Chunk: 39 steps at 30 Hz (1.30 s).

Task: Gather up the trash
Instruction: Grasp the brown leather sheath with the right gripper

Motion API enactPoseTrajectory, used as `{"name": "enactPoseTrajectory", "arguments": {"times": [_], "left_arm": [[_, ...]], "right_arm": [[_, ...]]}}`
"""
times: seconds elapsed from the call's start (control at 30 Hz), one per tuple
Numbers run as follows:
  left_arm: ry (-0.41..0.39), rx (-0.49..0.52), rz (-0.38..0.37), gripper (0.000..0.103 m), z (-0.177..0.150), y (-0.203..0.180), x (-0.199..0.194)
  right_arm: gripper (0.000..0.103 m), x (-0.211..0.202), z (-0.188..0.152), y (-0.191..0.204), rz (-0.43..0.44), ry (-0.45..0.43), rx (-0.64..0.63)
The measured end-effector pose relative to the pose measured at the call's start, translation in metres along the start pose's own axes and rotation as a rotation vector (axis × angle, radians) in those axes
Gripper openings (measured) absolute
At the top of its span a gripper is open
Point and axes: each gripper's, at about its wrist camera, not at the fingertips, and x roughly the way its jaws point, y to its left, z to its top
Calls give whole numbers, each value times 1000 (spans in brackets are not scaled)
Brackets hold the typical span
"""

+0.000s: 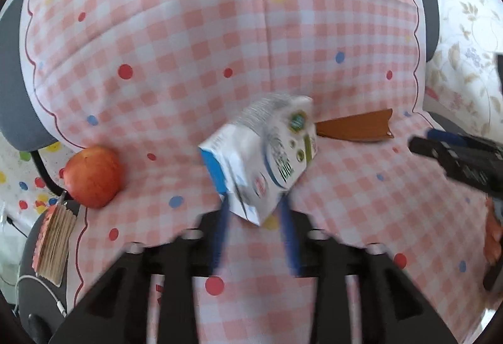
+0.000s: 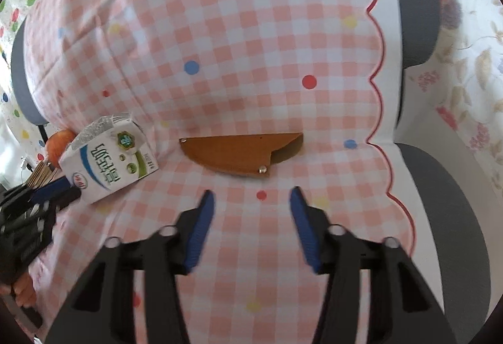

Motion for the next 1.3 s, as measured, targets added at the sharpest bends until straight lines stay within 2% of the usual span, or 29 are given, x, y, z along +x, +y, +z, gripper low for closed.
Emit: {"name": "enactPoseTrajectory", "arguments": {"times": [0.17,0.47,0.57,0.73,0.87,0.93,1.03,1.1,1.2,1.3], "left_arm": [[-32,4,-25,47,4,3,-2],[-53,-35,31,52,9,23,-8],[-47,-45,43,52,6,28,-9],[-48,-67,50,52,0,36,-19],[-45,-65,54,52,-6,36,-26],[-45,-69,58,52,-7,38,-28],[-42,-79,56,65,-6,42,-26],[-36,-88,60,68,-4,45,-24],[-21,-88,52,69,-2,48,-19],[-20,-76,58,69,-3,50,-19]], "right_arm": [[37,25,18,-15,10,14,60],[37,57,24,-13,76,83,132],[31,44,9,5,94,104,101],[31,21,-15,39,181,141,18],[33,-4,-21,60,182,119,-48],[45,-12,-17,63,156,85,-72],[57,-10,-1,61,107,42,-97],[66,8,9,54,88,44,-98],[68,39,21,40,92,85,-107],[68,58,22,40,180,140,-121]]}}
